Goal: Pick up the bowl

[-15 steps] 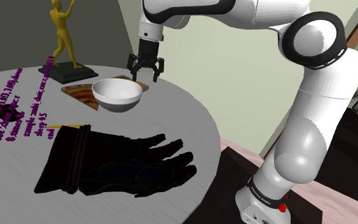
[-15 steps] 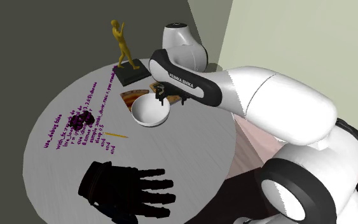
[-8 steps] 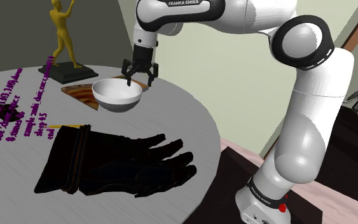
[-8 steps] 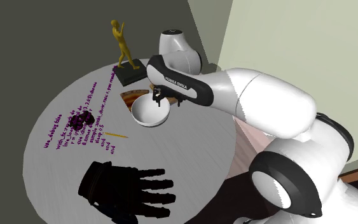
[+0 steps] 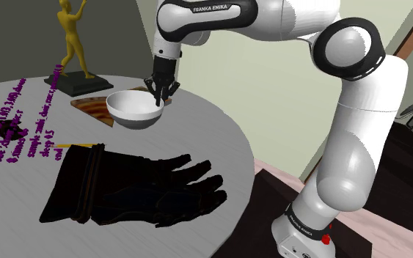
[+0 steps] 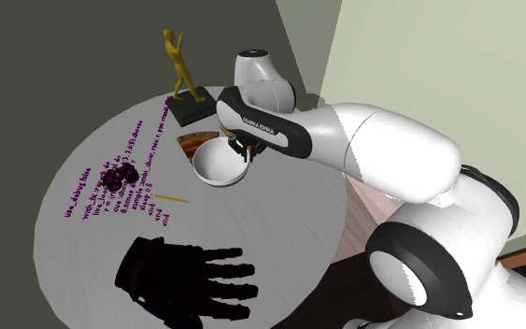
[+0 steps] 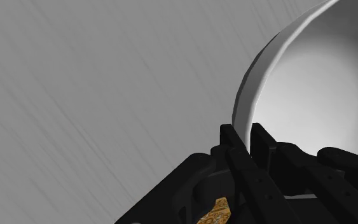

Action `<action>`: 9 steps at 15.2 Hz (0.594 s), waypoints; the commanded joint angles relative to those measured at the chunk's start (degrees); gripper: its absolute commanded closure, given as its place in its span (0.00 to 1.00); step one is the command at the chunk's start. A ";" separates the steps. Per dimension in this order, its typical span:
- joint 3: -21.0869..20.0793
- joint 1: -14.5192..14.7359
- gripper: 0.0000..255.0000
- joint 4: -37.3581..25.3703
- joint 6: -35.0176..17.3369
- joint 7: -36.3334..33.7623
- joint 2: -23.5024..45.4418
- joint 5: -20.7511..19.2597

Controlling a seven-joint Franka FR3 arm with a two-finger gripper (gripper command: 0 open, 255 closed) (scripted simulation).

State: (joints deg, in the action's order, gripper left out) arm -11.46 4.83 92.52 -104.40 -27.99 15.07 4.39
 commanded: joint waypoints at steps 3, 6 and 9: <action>-0.01 0.00 1.00 0.04 -0.02 0.01 0.03 0.00; 0.01 -0.02 1.00 -0.69 0.78 -0.02 -0.04 -0.01; -0.02 -0.01 1.00 -2.75 3.01 -0.22 -0.22 -0.01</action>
State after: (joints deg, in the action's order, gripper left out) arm -11.51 4.87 90.59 -102.17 -28.24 14.83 4.39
